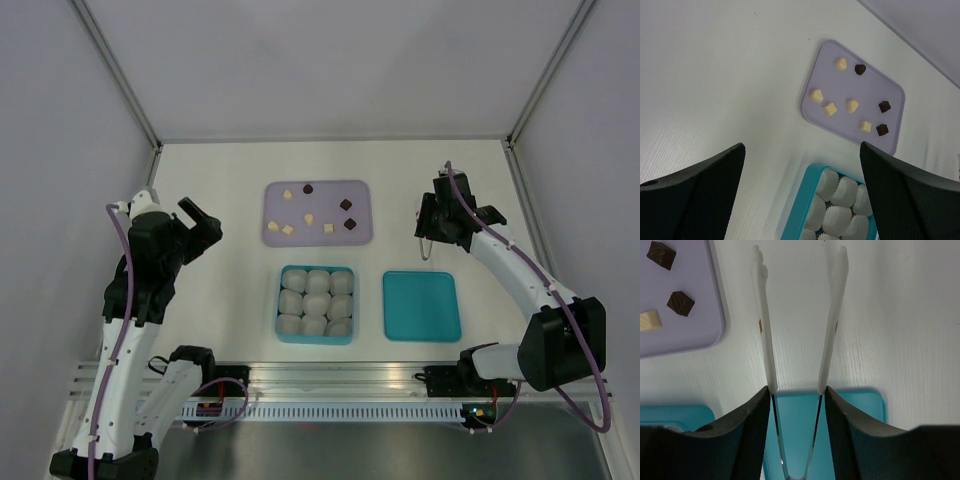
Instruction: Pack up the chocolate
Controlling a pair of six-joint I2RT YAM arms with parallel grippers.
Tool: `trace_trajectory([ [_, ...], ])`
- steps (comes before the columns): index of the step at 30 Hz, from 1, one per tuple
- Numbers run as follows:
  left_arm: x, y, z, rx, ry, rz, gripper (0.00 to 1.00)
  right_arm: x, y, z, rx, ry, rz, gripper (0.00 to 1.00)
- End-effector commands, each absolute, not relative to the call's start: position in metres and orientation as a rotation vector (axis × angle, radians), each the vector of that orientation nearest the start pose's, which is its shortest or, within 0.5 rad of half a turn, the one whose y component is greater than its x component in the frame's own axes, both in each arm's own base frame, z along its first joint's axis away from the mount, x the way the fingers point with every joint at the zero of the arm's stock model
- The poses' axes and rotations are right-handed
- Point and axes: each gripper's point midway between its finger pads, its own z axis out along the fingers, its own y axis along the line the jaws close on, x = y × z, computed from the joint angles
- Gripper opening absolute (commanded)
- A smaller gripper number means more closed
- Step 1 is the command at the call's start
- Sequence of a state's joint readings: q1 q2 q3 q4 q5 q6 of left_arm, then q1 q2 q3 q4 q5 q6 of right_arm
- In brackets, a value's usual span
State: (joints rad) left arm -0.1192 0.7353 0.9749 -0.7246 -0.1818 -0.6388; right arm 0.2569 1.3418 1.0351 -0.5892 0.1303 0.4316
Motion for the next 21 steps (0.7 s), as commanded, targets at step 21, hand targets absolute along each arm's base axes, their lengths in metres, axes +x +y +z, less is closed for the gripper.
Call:
trace_trajectory([
  [21, 0.260, -0.027, 0.260, -0.654, 1.951, -0.316, 1.00, 0.312, 0.161, 0.135, -0.210, 2.679, 0.296, 0.44],
])
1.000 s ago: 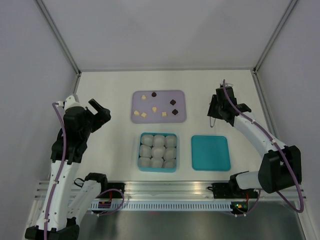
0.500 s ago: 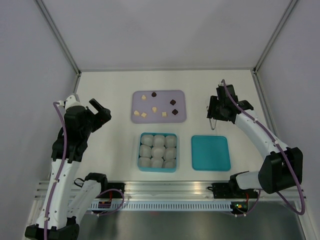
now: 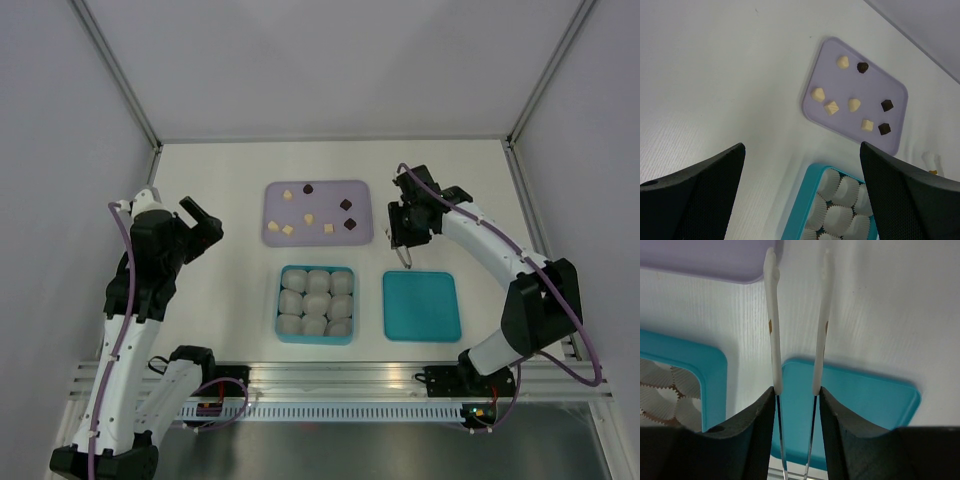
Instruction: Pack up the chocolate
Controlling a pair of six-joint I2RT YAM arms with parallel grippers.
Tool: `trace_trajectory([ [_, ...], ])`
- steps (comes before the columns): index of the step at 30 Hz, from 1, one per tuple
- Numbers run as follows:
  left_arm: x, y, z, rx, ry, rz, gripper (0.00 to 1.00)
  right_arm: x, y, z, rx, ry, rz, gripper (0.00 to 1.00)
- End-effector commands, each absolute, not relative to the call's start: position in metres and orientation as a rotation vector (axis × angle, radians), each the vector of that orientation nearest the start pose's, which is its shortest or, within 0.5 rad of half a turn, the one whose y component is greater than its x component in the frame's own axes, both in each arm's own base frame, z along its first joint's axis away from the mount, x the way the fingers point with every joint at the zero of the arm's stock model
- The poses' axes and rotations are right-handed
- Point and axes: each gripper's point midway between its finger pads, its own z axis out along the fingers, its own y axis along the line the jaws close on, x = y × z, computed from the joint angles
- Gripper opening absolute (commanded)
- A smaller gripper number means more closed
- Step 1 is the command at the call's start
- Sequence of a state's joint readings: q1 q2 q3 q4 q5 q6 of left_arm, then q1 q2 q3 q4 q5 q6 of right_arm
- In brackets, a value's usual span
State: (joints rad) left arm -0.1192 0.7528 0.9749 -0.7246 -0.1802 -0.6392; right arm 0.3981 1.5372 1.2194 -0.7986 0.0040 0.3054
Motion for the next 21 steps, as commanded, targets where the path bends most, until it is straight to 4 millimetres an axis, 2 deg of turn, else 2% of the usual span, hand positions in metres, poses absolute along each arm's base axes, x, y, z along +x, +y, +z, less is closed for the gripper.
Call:
trace_trajectory([
  [1, 0.261, -0.027, 0.261, -0.653, 1.951, -0.318, 1.00, 0.310, 0.163, 0.133, -0.222, 2.694, 0.283, 0.44],
  [6, 0.261, -0.028, 0.259, -0.654, 1.957, -0.319, 1.00, 0.315, 0.188, 0.123, -0.315, 2.721, 0.288, 0.44],
  [7, 0.261, -0.028, 0.259, -0.653, 1.959, -0.318, 1.00, 0.316, 0.192, 0.116, -0.337, 2.737, 0.279, 0.44],
  [11, 0.263, -0.029, 0.257, -0.651, 1.969, -0.321, 1.00, 0.323, 0.213, 0.110, -0.442, 2.733, 0.272, 0.44],
  [12, 0.263, -0.030, 0.256, -0.651, 1.972, -0.321, 1.00, 0.325, 0.221, 0.115, -0.471, 2.718, 0.274, 0.43],
  [15, 0.264, -0.030, 0.254, -0.649, 1.979, -0.321, 1.00, 0.336, 0.226, 0.107, -0.509, 2.720, 0.192, 0.43],
  [21, 0.264, -0.030, 0.254, -0.650, 1.982, -0.320, 1.00, 0.351, 0.219, 0.102, -0.500, 2.719, 0.043, 0.43],
])
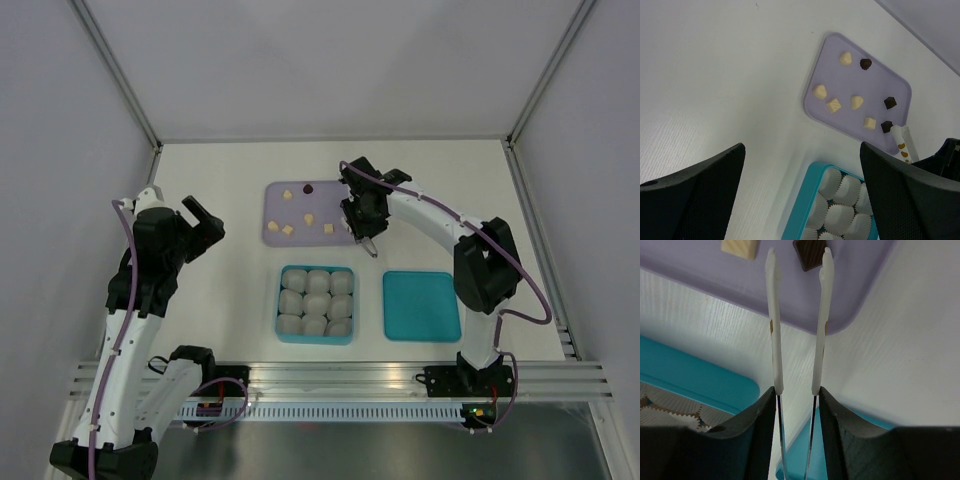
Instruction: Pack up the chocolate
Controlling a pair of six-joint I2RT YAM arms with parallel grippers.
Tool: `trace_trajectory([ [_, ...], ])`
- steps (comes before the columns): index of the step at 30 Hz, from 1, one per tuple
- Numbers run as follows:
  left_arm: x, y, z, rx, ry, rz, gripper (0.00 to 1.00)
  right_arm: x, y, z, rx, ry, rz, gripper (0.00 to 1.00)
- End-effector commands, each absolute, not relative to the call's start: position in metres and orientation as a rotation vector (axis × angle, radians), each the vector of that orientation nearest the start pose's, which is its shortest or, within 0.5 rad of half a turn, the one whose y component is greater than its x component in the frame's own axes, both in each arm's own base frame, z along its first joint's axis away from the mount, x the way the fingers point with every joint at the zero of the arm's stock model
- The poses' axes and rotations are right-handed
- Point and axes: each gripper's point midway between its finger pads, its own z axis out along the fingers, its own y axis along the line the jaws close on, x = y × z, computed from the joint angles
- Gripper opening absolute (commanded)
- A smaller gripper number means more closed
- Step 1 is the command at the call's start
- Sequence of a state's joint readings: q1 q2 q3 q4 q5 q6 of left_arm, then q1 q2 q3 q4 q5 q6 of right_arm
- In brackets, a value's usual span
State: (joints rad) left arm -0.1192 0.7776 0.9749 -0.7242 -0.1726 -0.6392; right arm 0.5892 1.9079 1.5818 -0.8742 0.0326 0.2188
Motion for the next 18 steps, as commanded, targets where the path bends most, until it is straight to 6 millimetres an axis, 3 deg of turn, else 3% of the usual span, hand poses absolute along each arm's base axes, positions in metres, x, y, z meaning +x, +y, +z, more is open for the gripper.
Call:
trace_trajectory([
  [1, 0.2641, -0.0302, 0.2536, -0.650, 1.982, -0.320, 1.00, 0.3517, 0.2180, 0.0996, -0.502, 2.724, 0.030, 0.43],
  [18, 0.2644, -0.0316, 0.2511, -0.644, 1.995, -0.322, 1.00, 0.3588, 0.2277, 0.0949, -0.606, 2.709, 0.068, 0.46],
])
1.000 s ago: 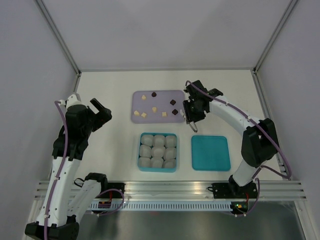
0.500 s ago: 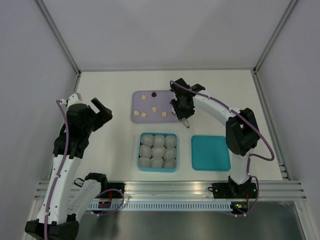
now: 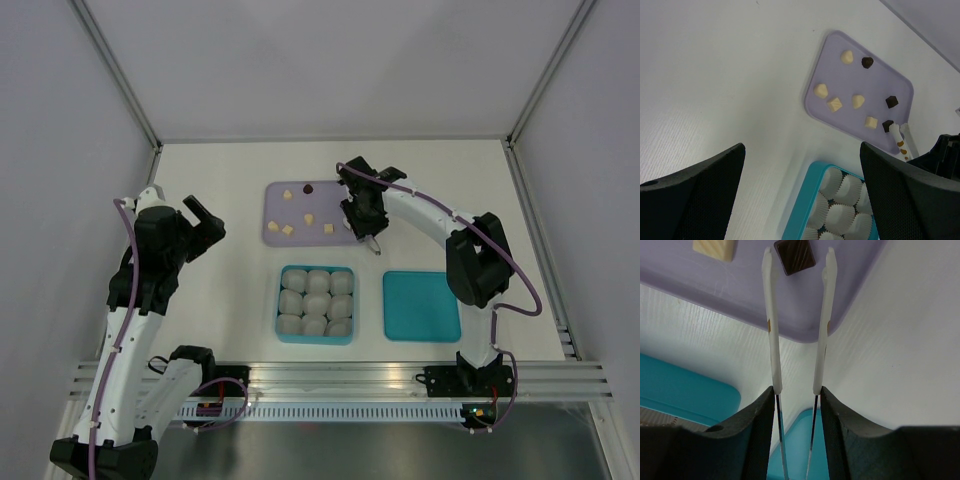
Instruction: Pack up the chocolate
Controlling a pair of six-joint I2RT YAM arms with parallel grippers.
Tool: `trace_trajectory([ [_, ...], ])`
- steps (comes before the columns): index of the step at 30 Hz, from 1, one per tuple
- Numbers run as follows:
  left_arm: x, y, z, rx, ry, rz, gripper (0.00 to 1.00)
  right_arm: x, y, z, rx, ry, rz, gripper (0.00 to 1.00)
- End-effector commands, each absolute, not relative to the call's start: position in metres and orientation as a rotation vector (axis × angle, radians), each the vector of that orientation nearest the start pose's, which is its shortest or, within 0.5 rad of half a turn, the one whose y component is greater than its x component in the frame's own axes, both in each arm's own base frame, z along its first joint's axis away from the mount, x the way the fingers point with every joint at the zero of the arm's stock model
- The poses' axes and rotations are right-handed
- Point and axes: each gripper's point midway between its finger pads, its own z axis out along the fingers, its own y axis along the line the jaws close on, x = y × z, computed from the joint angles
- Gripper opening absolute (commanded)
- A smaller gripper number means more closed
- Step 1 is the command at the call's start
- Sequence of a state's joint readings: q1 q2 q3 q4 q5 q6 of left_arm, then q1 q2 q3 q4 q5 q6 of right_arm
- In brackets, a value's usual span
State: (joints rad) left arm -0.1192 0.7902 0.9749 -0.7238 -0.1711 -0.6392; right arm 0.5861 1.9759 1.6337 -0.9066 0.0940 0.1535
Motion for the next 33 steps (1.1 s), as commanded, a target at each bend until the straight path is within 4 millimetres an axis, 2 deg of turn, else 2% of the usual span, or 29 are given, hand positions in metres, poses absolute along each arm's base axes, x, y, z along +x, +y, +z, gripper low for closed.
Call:
trace_trajectory([
  [1, 0.265, -0.032, 0.251, -0.644, 1.995, -0.322, 1.00, 0.359, 0.229, 0.096, -0.607, 2.707, 0.077, 0.46],
  [20, 0.265, -0.033, 0.251, -0.642, 1.998, -0.328, 1.00, 0.360, 0.233, 0.096, -0.627, 2.710, 0.093, 0.47],
  [29, 0.266, -0.033, 0.249, -0.643, 2.007, -0.324, 1.00, 0.359, 0.252, 0.103, -0.663, 2.687, 0.189, 0.47],
  [33, 0.267, -0.034, 0.248, -0.640, 2.012, -0.327, 1.00, 0.357, 0.263, 0.098, -0.687, 2.695, 0.221, 0.47],
])
